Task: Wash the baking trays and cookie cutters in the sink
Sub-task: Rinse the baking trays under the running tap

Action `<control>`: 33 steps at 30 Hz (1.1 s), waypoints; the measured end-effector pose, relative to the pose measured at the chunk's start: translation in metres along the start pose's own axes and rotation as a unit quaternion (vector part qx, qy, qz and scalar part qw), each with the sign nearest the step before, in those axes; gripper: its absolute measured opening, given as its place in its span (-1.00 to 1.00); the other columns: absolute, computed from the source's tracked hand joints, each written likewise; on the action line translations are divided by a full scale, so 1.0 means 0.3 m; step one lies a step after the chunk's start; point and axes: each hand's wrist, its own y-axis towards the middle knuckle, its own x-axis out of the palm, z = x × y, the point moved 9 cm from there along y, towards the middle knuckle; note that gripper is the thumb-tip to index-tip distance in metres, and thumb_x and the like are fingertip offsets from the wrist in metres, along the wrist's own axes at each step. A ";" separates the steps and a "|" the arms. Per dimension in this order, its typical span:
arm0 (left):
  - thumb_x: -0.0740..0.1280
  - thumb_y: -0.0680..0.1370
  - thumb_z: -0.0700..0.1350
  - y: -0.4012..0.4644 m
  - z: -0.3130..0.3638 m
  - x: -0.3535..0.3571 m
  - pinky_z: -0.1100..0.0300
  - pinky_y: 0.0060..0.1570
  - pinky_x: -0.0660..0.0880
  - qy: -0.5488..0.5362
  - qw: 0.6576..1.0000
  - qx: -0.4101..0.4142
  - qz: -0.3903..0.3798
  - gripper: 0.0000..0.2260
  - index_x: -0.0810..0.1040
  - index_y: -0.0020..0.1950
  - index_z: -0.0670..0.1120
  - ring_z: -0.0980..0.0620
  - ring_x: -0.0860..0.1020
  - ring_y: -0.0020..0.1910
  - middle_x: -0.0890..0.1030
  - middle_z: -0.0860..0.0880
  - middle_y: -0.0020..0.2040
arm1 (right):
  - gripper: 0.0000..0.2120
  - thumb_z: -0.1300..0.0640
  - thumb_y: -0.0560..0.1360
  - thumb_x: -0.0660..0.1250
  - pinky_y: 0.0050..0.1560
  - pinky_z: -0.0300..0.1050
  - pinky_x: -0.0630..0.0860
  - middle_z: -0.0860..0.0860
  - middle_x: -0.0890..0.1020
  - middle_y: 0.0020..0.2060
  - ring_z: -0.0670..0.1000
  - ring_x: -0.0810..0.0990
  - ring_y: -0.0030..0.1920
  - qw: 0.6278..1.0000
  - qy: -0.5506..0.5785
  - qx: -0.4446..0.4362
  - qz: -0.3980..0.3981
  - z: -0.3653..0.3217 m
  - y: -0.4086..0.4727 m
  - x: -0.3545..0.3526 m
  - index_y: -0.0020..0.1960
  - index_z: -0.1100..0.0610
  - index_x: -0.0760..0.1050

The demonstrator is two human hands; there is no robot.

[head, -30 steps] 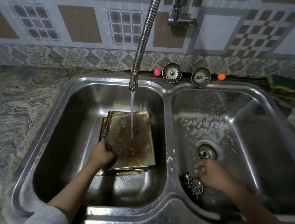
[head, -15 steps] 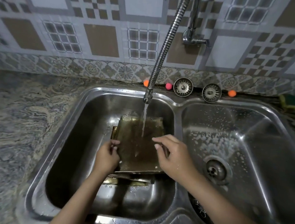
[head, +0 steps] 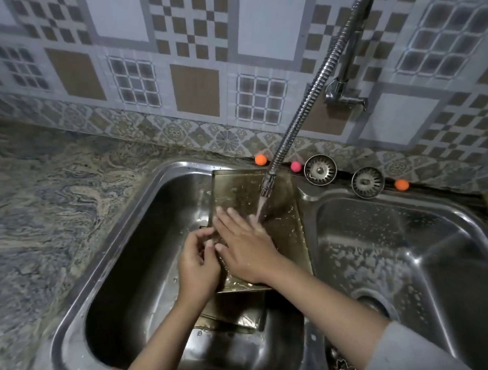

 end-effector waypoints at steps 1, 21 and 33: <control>0.21 0.57 -0.33 0.002 -0.007 -0.010 0.48 -0.11 0.43 0.001 1.000 -0.002 0.002 -0.82 0.50 0.07 -0.10 0.23 0.56 -0.08 0.59 0.03 -0.03 | -0.43 -0.13 0.63 -0.06 0.49 0.23 -0.07 -0.05 -0.20 0.55 0.01 -0.17 0.54 1.000 -0.019 0.005 0.003 0.045 0.001 -0.011 0.56 -0.02 -0.15; 0.24 0.55 -0.27 0.011 0.094 0.061 0.31 -0.14 0.45 0.014 0.999 0.014 0.026 -0.82 0.50 0.03 -0.01 0.23 0.54 -0.16 0.57 0.15 -0.10 | -0.48 -0.06 0.64 0.00 0.45 0.19 -0.23 -0.08 -0.14 0.55 -0.02 -0.20 0.54 0.989 0.132 0.040 0.050 0.116 0.016 -0.037 0.55 -0.05 -0.05; 0.25 0.54 -0.23 0.017 0.207 0.108 0.36 -0.16 0.44 0.011 0.996 0.090 0.013 -0.82 0.50 0.03 0.04 0.30 0.51 -0.16 0.55 0.22 -0.13 | -0.43 -0.18 0.56 -0.09 0.42 0.12 -0.32 -0.06 -0.04 0.56 -0.05 -0.20 0.53 0.979 0.146 0.070 0.121 0.204 -0.047 -0.097 0.55 -0.10 -0.03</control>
